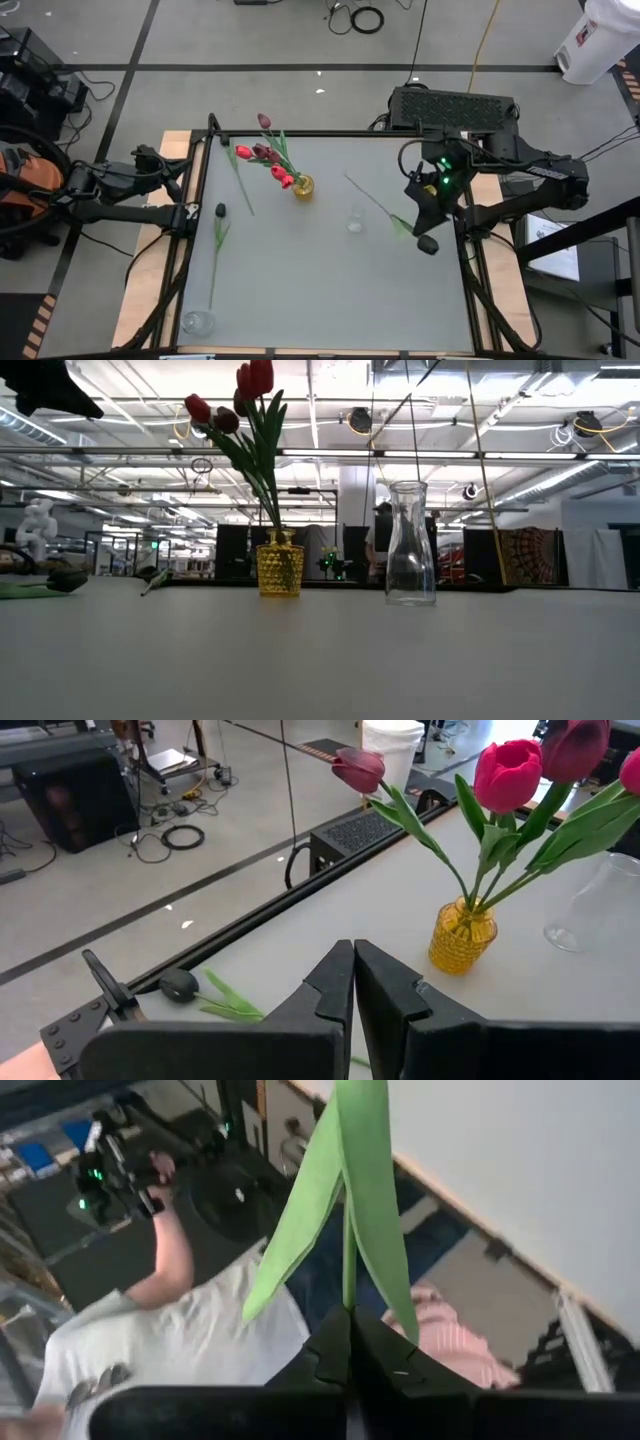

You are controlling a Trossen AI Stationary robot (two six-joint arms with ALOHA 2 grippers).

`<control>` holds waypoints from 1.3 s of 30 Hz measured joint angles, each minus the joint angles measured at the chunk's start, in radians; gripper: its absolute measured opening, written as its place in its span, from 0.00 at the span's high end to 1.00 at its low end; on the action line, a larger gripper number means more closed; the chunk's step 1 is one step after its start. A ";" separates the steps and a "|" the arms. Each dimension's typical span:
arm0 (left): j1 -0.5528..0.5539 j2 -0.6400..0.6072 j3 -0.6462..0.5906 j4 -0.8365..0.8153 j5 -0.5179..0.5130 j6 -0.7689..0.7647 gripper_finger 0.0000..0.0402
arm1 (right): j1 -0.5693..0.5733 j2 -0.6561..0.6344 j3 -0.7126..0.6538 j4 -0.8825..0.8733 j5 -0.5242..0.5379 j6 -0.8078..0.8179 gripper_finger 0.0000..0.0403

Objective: Sort flowers into vase by color
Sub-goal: Put the top right black flower into the transparent vase

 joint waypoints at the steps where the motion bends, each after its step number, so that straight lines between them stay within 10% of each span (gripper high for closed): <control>1: 0.000 0.000 0.000 0.000 0.000 0.000 0.95 | 0.008 0.000 0.000 0.001 -0.021 0.010 1.00; 39: 0.000 0.000 0.000 -0.001 0.107 -0.001 0.95 | 0.049 0.105 0.001 0.150 -0.185 0.359 1.00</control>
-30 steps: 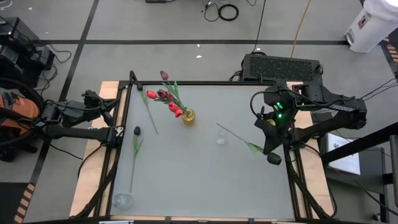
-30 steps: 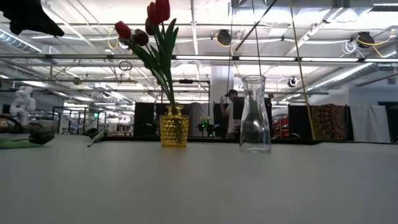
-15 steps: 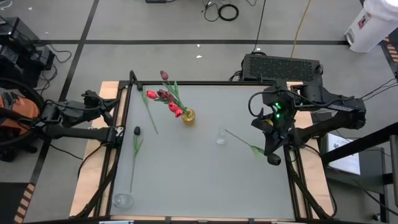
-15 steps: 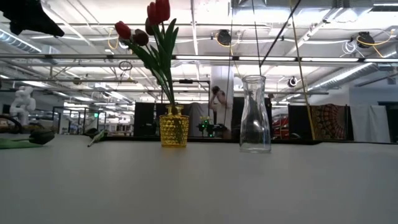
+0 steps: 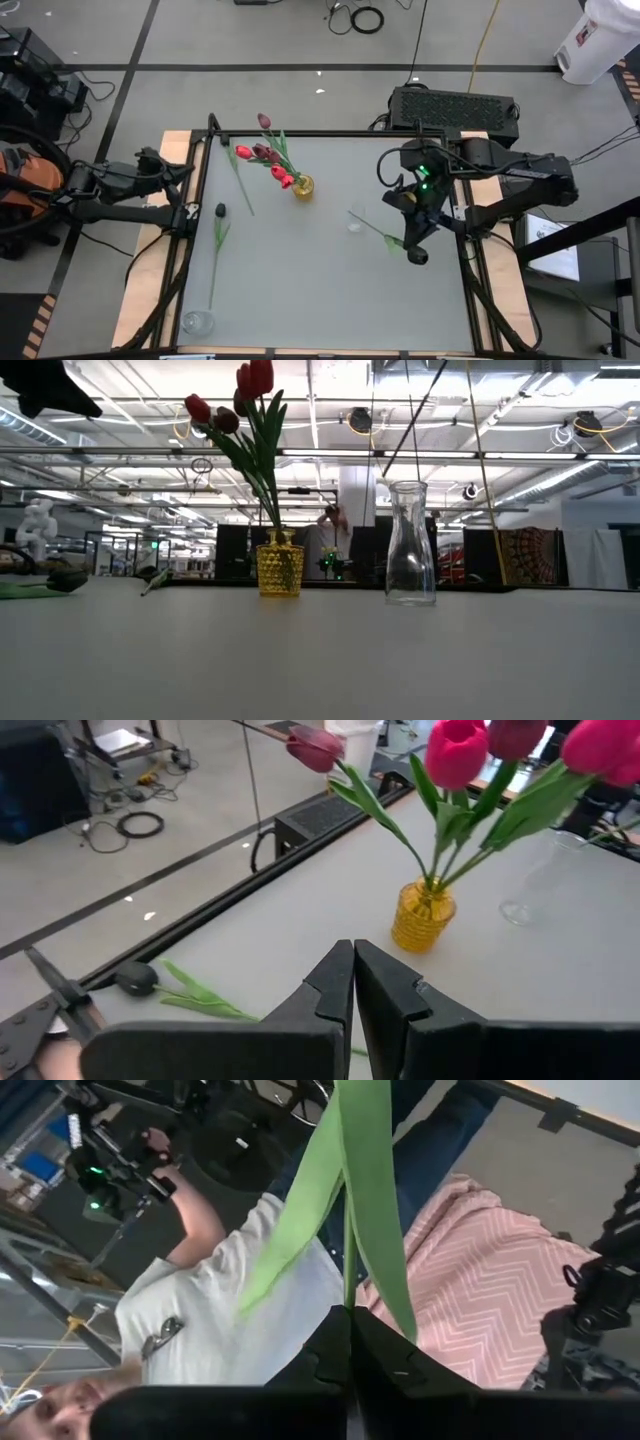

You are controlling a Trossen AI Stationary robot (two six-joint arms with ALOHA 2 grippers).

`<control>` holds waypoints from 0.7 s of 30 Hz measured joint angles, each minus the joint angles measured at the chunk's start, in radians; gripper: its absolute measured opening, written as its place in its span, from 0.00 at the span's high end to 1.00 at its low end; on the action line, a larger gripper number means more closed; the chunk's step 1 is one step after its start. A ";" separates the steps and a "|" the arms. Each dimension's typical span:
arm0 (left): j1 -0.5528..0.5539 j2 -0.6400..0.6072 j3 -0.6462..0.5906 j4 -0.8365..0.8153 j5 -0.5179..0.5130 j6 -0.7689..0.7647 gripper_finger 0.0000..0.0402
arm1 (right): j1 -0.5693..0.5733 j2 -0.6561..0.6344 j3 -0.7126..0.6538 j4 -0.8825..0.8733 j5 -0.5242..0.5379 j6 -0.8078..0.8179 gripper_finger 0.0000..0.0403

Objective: Sort flowers into vase by color
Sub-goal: Put the top right black flower into the transparent vase

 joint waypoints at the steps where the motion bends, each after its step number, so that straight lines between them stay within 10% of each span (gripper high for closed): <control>1: 0.000 0.000 0.000 0.000 0.008 0.000 0.95 | -0.004 0.000 0.000 0.000 -0.001 0.002 1.00; 21: 0.000 0.000 0.000 0.000 0.025 0.000 0.95 | -0.043 -0.068 0.001 -0.073 -0.004 0.057 1.00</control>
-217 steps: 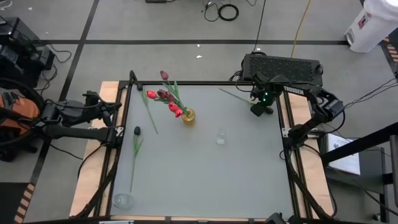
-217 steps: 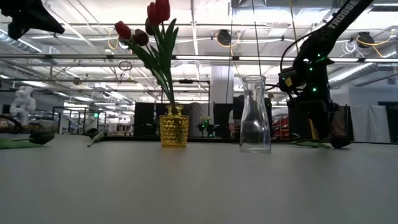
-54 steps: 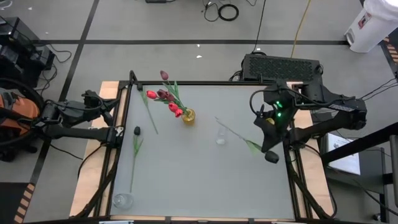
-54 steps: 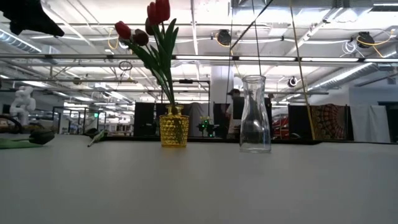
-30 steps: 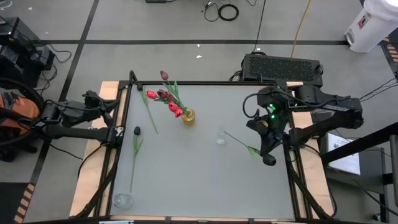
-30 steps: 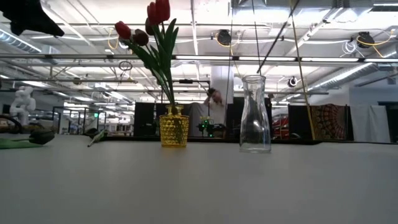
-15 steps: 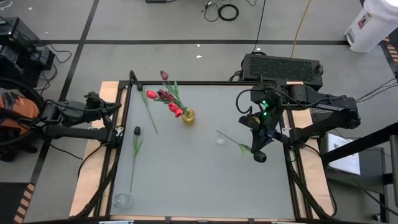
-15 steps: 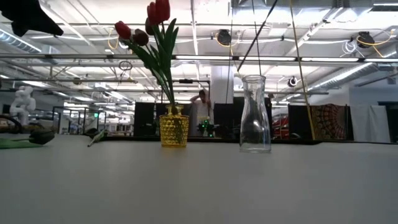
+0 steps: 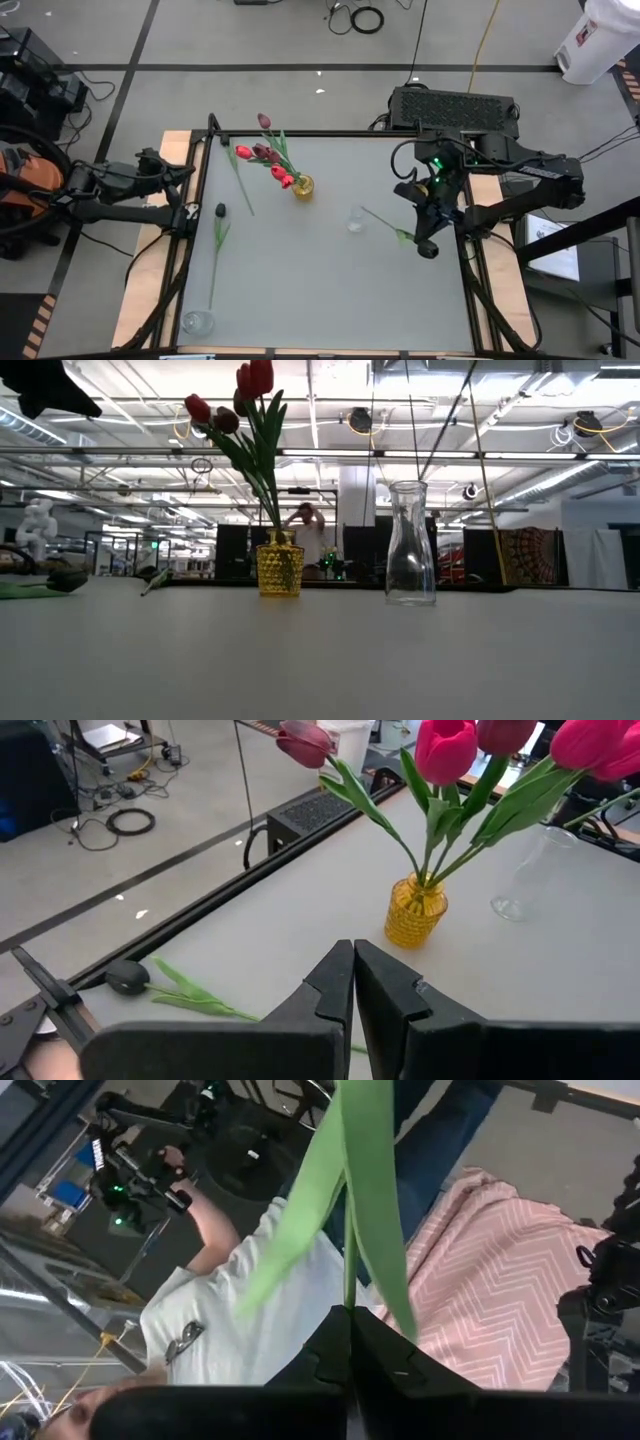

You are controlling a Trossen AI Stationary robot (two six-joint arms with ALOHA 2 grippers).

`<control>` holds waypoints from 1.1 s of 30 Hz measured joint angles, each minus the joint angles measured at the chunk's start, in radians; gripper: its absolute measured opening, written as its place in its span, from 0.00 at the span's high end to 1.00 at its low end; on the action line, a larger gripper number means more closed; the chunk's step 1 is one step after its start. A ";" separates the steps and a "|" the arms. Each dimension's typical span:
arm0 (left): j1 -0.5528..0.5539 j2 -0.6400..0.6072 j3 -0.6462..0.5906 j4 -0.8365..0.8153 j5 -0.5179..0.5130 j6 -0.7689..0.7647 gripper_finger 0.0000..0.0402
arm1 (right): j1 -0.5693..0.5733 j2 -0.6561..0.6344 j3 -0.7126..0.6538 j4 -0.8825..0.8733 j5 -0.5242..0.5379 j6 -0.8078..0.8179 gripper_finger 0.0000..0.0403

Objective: Sort flowers into vase by color
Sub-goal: Put the top right black flower into the transparent vase

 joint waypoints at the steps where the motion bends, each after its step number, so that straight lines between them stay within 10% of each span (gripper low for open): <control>1: 0.000 0.000 0.000 0.000 0.000 0.000 0.95 | 0.000 0.000 0.000 -0.009 0.001 -0.003 1.00; 33: 0.000 0.000 0.000 0.000 -0.003 0.026 0.95 | -0.036 0.039 -0.002 0.050 -0.023 0.006 1.00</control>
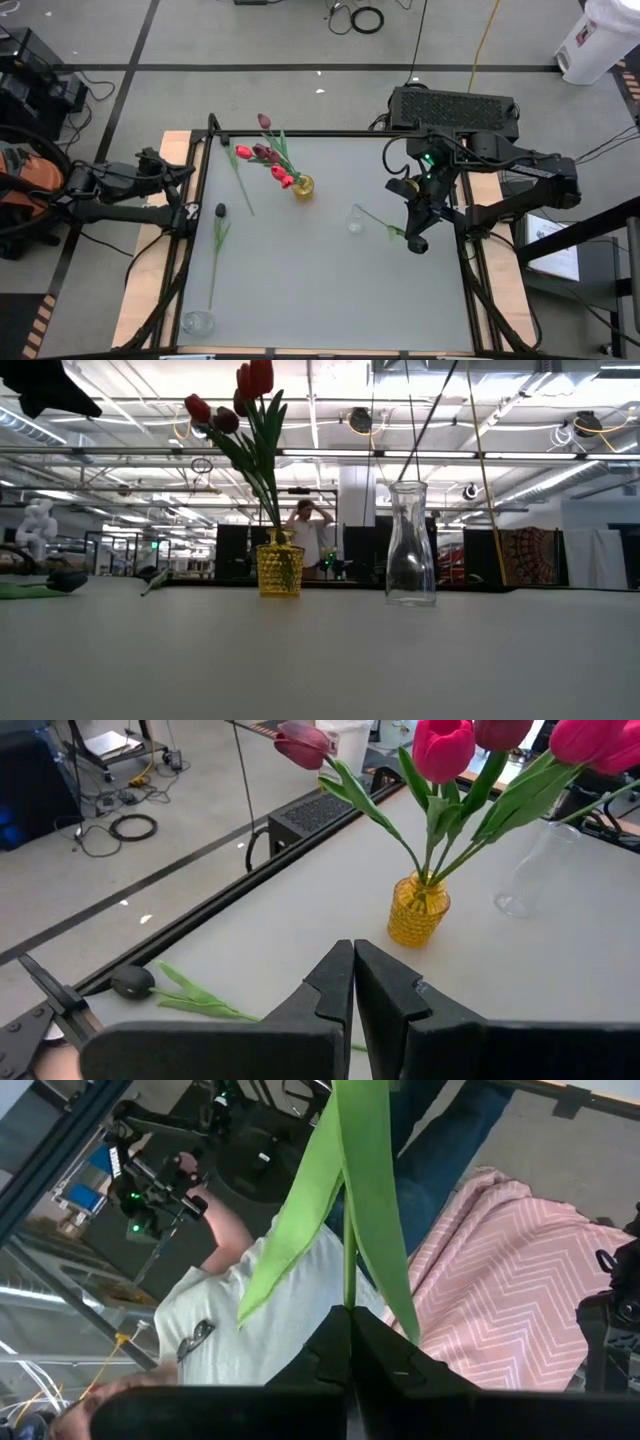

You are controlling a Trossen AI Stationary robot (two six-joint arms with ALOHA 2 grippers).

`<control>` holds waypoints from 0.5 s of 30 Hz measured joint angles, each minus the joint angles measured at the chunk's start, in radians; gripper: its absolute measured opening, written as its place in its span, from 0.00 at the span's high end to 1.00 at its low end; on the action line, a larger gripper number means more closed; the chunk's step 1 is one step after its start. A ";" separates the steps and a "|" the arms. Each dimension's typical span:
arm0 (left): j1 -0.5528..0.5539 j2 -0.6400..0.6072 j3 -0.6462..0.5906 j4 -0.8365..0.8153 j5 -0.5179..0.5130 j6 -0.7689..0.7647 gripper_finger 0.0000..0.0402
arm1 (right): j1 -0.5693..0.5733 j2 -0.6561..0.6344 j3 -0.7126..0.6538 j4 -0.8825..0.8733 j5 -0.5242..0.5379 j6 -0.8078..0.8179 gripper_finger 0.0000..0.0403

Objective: Sort flowers into vase by color
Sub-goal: Put the top right black flower into the transparent vase

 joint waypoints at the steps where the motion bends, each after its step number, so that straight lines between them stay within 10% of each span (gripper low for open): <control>1: 0.000 0.000 0.000 0.000 0.000 0.000 0.95 | 0.000 -0.001 0.000 0.000 0.000 0.000 1.00; 15: 0.000 0.000 0.000 0.000 0.002 0.000 0.95 | 0.000 -0.001 0.000 -0.007 -0.001 -0.001 1.00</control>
